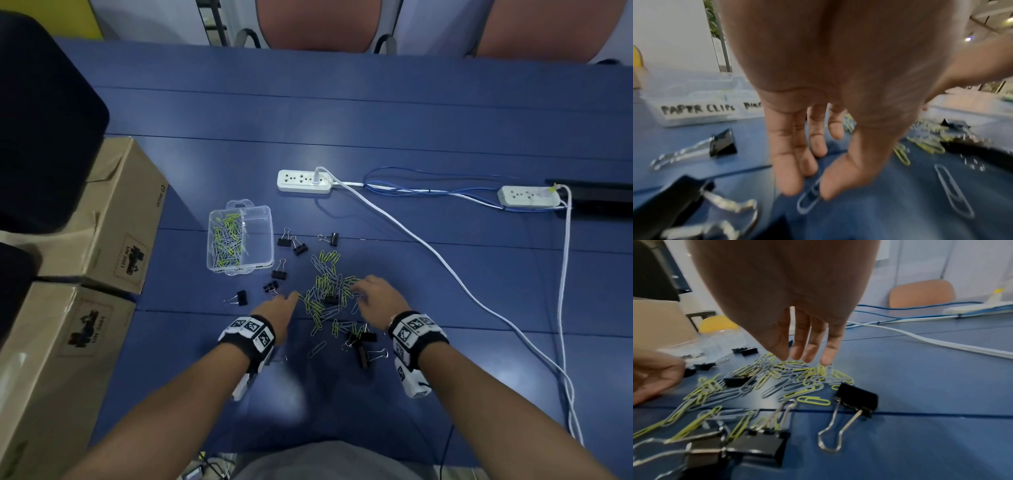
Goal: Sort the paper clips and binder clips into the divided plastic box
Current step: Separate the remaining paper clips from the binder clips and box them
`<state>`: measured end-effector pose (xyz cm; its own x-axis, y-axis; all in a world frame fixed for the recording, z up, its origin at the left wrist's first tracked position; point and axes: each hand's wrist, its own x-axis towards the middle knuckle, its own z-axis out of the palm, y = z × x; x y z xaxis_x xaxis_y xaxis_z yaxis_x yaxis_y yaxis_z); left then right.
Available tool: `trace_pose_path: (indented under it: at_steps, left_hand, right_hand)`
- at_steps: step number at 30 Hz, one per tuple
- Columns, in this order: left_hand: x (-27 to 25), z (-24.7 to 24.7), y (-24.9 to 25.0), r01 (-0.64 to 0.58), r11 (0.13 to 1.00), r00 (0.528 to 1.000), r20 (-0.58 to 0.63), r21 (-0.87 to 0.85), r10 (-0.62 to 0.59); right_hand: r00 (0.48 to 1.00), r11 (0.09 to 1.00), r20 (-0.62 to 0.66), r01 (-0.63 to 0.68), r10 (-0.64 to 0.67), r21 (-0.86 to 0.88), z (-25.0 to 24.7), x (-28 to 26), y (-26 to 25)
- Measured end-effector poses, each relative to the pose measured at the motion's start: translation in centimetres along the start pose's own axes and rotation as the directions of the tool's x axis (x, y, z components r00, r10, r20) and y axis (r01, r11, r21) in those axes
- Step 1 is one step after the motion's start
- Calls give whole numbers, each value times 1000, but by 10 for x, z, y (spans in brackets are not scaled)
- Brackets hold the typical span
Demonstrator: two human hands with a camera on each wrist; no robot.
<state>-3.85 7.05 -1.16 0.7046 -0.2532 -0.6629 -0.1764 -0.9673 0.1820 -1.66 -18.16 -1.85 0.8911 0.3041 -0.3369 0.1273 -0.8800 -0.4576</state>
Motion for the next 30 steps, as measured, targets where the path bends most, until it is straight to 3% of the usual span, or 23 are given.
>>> trace_pose_path:
  at_steps: [4, 11, 18, 21, 23, 26, 30]
  left_hand:
    - [5, 6, 1, -74, 988, 990, -128, -139, 57]
    - [10, 12, 14, -126, 961, 942, -332, -247, 38]
    - [17, 17, 11, -128, 966, 925, -379, -225, 34]
    - [19, 18, 7, -128, 950, 916, -401, -286, 3]
    - [18, 18, 3, -150, 933, 916, -402, -327, 6]
    - [11, 17, 0, -223, 928, 938, -326, -299, 120]
    - [-3, 26, 13, -289, 955, 949, -148, -69, 277]
  right_hand:
    - [995, 985, 47, 91, -85, -144, 8, 6, -31]
    - [996, 935, 36, 86, -78, -345, 24, 16, -52]
    - [999, 975, -31, 26, -33, -220, 9, 6, -51]
    - [986, 960, -21, 158, -167, -230, 9, -19, -48]
    - [960, 926, 38, 278, -278, -255, 16, -39, -46]
    - [918, 862, 125, 397, -377, -315, 32, -63, -43]
    - [856, 754, 265, 517, -444, -404, 49, -83, -39]
